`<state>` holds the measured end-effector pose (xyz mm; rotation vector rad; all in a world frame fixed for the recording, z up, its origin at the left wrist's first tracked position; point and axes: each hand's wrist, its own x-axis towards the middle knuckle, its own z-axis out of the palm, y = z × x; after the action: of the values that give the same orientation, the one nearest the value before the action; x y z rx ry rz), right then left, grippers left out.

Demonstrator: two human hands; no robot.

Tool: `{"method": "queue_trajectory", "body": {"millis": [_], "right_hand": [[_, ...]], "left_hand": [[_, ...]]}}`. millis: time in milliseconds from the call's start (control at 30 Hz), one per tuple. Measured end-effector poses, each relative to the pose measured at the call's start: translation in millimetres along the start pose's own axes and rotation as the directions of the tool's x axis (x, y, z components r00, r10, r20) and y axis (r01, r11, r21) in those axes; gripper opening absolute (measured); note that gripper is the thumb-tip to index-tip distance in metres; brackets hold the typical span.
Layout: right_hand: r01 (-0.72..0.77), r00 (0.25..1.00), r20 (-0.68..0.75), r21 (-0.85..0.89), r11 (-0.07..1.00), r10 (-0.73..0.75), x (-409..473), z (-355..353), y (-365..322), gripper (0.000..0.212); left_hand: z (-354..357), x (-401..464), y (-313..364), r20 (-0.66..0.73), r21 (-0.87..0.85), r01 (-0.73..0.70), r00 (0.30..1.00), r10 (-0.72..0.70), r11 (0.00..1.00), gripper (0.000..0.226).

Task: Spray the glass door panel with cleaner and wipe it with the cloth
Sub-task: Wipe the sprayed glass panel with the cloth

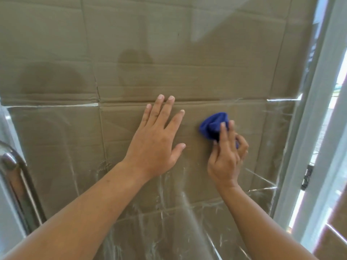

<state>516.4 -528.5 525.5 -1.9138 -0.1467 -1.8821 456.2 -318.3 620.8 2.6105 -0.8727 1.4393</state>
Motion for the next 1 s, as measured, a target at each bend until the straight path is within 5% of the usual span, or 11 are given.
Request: {"method": "queue_trajectory", "body": {"millis": [100,167,267,367,433,533,633,733,833,900,1000], "right_hand": [[-0.304,0.951,-0.037,0.038,0.952,0.306,8,2,-1,0.049],[0.002,1.0,0.03,-0.005,1.0,-0.002,2,0,0,0.049],[0.349,0.931,0.132,-0.051,0.936,-0.34,3,-7,17,0.053],[-0.067,0.997,-0.023,0.005,0.998,0.067,20,-6,27,0.049],[-0.347,0.933,-0.083,0.064,0.936,0.351,31,-3,24,0.05],[-0.032,0.999,-0.009,0.006,0.999,0.032,30,-3,18,0.051],[0.334,0.938,0.105,-0.037,0.942,-0.329,37,-10,33,0.051],[0.003,0.999,-0.034,0.0,1.0,-0.003,55,-10,45,0.048],[-0.317,0.942,-0.092,0.056,0.947,0.321,68,-8,39,0.05],[-0.054,0.998,-0.023,0.022,0.998,0.055,64,-9,35,0.051],[0.313,0.946,0.085,-0.002,0.95,-0.311,64,-13,46,0.052]], "left_hand": [[4,6,7,0.0,0.005,-0.006,1.0,0.006,1.0,0.078],[7,11,12,0.003,-0.001,-0.014,1.0,0.014,1.0,0.077],[13,18,20,0.001,-0.002,-0.04,0.999,0.04,0.999,0.075],[17,25,28,0.007,0.009,-0.052,0.999,0.052,0.999,0.077],[19,29,32,0.008,0.021,-0.047,0.999,0.047,0.999,0.077],[22,35,35,0.006,0.046,-0.054,0.999,0.054,0.997,0.078],[25,40,40,0.013,0.073,-0.057,0.998,0.056,0.996,0.076],[28,43,46,0.005,0.114,-0.044,0.999,0.044,0.992,0.075],[30,46,50,-0.018,0.13,-0.035,0.999,0.038,0.991,0.073],[31,50,53,-0.036,0.129,-0.037,0.999,0.041,0.991,0.073],[33,55,57,-0.056,0.117,-0.039,0.997,0.046,0.992,0.073]]}}
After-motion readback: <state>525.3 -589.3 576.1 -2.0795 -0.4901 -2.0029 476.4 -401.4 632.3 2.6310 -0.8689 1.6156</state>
